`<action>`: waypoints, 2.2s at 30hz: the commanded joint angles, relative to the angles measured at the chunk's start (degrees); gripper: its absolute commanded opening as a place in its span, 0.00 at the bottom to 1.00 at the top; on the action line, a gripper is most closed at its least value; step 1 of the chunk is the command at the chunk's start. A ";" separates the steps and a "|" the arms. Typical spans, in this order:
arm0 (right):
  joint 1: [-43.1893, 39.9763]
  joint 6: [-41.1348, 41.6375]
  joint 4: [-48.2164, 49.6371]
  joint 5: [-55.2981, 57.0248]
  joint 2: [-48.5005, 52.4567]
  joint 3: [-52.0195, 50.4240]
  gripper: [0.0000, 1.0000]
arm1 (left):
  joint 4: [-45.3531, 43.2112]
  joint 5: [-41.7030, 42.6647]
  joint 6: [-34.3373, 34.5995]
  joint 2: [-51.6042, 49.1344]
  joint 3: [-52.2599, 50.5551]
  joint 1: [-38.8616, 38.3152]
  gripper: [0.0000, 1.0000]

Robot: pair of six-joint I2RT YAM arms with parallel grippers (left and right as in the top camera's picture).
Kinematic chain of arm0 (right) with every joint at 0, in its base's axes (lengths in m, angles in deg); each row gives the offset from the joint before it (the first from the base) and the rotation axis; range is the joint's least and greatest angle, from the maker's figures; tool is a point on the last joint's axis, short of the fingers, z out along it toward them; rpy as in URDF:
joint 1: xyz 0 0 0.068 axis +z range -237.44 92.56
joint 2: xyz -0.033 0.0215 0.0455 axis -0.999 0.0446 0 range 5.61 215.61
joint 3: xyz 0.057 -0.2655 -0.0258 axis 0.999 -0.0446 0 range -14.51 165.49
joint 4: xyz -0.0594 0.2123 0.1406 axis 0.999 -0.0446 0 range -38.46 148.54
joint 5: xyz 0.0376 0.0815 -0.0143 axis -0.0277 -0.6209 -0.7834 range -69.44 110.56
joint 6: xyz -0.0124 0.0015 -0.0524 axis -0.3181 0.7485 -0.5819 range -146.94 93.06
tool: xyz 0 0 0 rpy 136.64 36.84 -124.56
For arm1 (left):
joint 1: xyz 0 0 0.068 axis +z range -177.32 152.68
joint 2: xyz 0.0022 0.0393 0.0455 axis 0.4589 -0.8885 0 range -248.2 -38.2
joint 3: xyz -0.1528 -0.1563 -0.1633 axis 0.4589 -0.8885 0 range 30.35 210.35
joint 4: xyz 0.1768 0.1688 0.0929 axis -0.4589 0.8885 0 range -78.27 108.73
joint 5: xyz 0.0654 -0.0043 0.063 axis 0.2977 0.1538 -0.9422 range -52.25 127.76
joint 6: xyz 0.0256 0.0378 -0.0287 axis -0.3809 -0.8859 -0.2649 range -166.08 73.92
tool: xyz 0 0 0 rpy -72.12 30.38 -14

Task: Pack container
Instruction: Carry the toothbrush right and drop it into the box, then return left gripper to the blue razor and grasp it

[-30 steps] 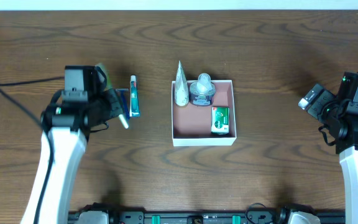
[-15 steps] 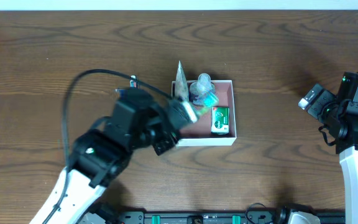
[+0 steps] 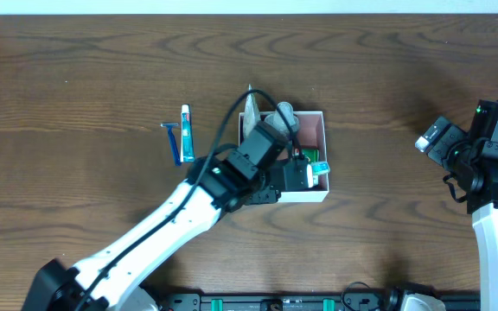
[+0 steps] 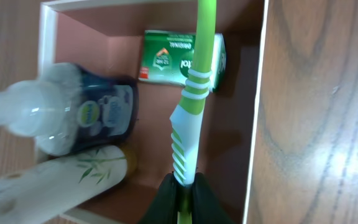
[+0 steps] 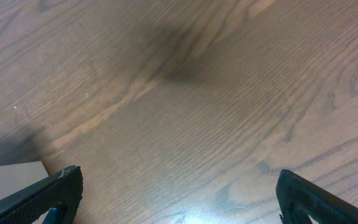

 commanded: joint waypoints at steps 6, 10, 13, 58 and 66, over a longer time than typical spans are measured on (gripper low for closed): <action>-0.35 0.85 -0.04 0.85 -0.04 0.72 0.99 | -0.07 -2.56 -1.36 -3.63 0.00 -0.22 0.06; -0.35 0.85 -0.07 0.85 -0.04 0.72 0.99 | -0.09 -2.56 -1.36 -3.65 0.00 -0.22 0.09; -0.35 0.85 -0.04 0.85 -0.04 0.70 0.99 | -0.02 -2.54 -1.33 -3.65 0.00 -0.22 0.32; -0.35 0.85 -0.07 0.85 -0.04 0.72 0.99 | -6.49 -3.21 55.19 2.67 1.25 38.75 0.79; -0.35 0.85 -0.04 0.85 -0.04 0.72 0.99 | -5.90 4.15 55.67 -4.87 1.22 40.57 0.99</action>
